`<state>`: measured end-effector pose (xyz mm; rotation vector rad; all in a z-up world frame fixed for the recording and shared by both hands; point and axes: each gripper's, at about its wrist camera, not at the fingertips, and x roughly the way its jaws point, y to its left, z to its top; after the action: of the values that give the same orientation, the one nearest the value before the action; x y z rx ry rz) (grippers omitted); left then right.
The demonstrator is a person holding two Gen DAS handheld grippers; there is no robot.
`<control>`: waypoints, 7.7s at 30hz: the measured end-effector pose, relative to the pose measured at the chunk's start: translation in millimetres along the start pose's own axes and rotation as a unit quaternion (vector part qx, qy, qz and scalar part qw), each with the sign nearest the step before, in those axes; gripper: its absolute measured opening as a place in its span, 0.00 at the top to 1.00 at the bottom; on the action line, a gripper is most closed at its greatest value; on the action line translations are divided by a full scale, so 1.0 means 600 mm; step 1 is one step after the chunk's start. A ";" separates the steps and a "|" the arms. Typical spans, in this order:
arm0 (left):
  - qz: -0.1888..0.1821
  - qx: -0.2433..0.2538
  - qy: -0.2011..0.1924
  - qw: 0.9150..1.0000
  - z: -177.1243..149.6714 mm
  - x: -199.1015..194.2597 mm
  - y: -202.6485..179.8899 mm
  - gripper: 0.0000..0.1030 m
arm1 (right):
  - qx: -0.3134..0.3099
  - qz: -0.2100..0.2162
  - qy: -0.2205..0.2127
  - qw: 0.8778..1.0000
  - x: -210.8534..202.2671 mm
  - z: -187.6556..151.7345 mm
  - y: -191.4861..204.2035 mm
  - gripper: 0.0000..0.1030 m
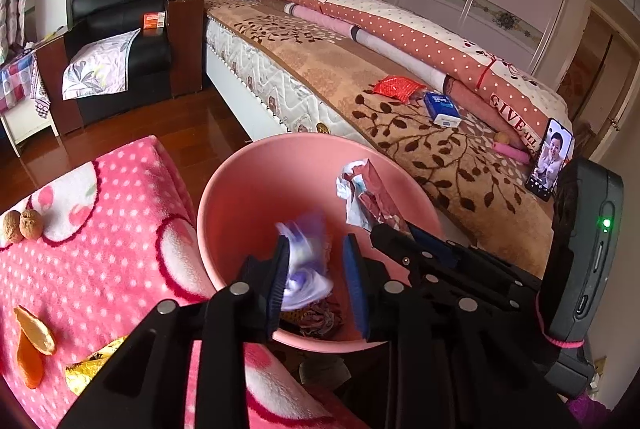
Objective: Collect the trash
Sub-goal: 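Open both tools to drop the cloth and foil wrapper into the bucket, then move both open tools back over the table, then grasp an orange peel with the left tool while the right tool grasps another orange peel, then carry both orange peels in the tools over the pink bucket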
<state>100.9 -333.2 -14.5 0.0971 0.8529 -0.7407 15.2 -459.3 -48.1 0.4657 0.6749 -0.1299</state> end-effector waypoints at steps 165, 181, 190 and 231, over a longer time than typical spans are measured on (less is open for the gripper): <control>0.082 -0.206 -0.038 0.974 -0.278 -0.241 0.410 0.93 | -0.283 0.121 0.169 0.936 0.172 -0.157 0.489 0.65; 0.087 -0.201 -0.040 0.975 -0.273 -0.250 0.383 0.93 | -0.259 0.123 0.148 0.946 0.125 -0.159 0.466 0.78; 0.085 -0.177 -0.044 0.980 -0.254 -0.256 0.335 0.93 | -0.230 0.140 0.121 0.955 0.050 -0.147 0.427 0.78; 0.039 0.003 -0.049 0.998 -0.077 -0.149 0.047 0.93 | -0.052 0.036 0.012 0.998 -0.063 -0.031 0.105 0.78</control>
<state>50.3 -245.8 12.8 0.0991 0.7497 -0.6695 -8.3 -395.7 -13.6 0.3907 0.6836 -0.0209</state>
